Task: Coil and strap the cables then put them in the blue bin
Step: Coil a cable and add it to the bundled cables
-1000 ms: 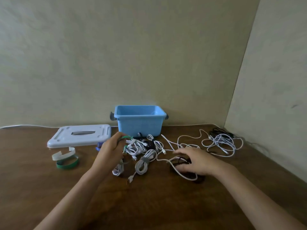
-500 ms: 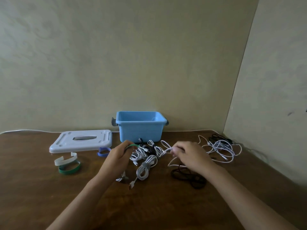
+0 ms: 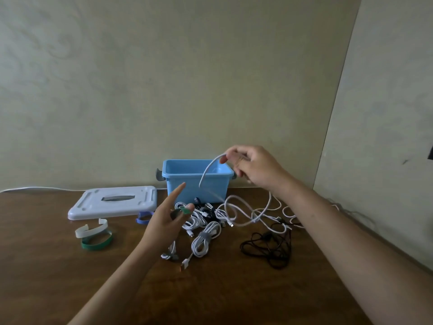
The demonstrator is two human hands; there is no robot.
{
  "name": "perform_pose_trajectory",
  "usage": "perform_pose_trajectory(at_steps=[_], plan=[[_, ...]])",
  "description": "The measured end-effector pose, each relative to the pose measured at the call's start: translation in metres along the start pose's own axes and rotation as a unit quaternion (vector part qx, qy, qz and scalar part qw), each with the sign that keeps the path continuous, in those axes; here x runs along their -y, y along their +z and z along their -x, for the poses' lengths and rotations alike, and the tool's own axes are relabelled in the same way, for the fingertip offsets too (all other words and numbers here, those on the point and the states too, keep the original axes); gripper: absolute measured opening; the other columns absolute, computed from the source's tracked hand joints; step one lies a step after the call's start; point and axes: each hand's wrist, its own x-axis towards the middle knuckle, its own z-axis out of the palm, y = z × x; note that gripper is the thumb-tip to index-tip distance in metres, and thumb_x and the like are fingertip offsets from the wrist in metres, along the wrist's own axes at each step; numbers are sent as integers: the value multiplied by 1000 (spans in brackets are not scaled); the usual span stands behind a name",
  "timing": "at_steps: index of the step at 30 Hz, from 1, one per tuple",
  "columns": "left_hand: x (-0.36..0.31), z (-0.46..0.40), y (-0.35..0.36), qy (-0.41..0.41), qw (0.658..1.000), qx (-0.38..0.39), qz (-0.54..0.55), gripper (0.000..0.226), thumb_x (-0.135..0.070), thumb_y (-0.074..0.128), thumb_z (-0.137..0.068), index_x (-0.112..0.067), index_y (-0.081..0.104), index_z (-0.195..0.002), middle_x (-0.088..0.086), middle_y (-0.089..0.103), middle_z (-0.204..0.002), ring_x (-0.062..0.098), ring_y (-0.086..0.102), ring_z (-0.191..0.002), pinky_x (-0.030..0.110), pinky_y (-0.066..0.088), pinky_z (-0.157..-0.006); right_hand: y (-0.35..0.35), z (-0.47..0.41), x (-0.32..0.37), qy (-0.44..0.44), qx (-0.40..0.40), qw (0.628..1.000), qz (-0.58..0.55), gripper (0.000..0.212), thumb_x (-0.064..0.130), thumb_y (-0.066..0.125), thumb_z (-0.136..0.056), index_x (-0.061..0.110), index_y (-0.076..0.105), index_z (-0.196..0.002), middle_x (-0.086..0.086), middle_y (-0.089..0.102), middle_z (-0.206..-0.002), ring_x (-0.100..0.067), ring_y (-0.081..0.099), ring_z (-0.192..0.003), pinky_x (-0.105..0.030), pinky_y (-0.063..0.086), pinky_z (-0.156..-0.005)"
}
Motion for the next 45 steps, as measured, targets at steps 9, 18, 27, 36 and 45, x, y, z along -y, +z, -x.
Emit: perform_pose_trajectory(at_steps=[9,18,27,36,45], plan=[[-19,9,1,-24,994,28,98,43,-43,49,-90,-4,66,-82,3,57,-57,10,46,-44,17,36,-43,35,8,-19,-11,67,997,29,7,32,66,-98,28,70,-94,9,50,-59,-4,44,-53,-27,37,-58],[-16,2,-17,-40,974,-110,194,44,-33,45,-103,1,62,-81,5,53,-53,15,41,-43,24,32,-41,-2,32,-85,188,-26,918,348,23,46,57,-96,31,66,-81,9,61,-81,-10,56,-66,-28,39,-57],[-12,1,-16,-45,995,-52,67,29,-23,47,-103,-6,69,-94,1,46,-51,8,38,-42,19,31,-40,-30,4,-37,200,-95,975,-29,62,49,32,-108,11,74,-86,-2,60,-56,-14,59,-46,-26,51,-52],[-20,10,-3,-5,991,92,94,70,-57,77,-76,-39,49,-137,-3,49,-56,5,47,-47,16,39,-45,4,-22,51,95,38,984,-146,48,41,41,-108,10,71,-87,-1,62,-56,-16,64,-47,-24,55,-50],[-20,13,6,-7,995,48,92,23,-15,69,-89,-19,66,-111,3,75,-86,16,70,-75,23,55,-63,65,2,0,106,255,949,-153,43,47,65,-96,8,72,-113,-13,75,-112,-26,72,-106,-45,54,-102]])
